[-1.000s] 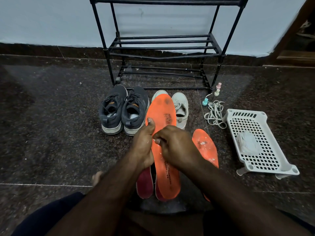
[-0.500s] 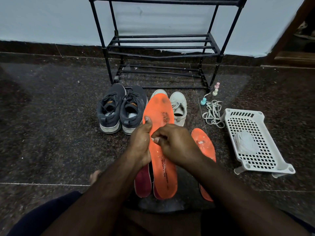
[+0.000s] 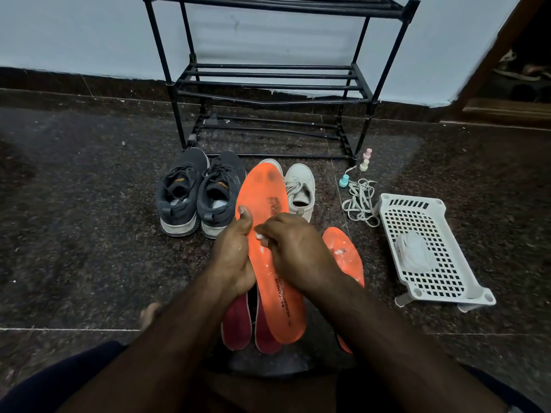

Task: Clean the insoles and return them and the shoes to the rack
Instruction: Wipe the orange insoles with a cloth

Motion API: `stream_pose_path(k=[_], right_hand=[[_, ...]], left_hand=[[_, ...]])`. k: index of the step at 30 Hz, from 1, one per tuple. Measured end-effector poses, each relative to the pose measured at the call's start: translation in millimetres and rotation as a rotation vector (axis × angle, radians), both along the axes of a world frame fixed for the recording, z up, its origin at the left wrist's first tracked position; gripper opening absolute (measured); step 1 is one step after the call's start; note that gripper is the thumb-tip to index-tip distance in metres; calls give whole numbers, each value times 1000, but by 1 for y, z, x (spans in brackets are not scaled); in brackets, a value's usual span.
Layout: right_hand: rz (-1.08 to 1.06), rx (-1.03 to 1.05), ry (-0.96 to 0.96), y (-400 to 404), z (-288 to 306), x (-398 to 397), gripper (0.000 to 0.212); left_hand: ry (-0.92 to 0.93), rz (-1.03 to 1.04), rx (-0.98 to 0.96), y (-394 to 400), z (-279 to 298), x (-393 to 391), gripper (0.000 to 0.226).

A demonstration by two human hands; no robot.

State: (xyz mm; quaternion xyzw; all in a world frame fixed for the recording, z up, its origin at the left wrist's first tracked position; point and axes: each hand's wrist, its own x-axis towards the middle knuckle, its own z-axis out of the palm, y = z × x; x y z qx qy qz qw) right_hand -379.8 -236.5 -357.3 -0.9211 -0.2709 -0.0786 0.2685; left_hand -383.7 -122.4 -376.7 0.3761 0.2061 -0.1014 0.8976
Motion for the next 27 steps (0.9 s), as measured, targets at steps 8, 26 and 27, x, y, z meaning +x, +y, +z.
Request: stream_pose_path(k=[8,26,27], right_hand=[[-22,183,150,-6,16,-7,9],[-151,165,29,-7,6,8,18],[-135,146,24,-4,4,5,18]], left_hand=[[22,12,38,6,0,3,60],[-37,-49,-35,6,10,-1,60],[-37,-49,-38,6,9,-2,60]])
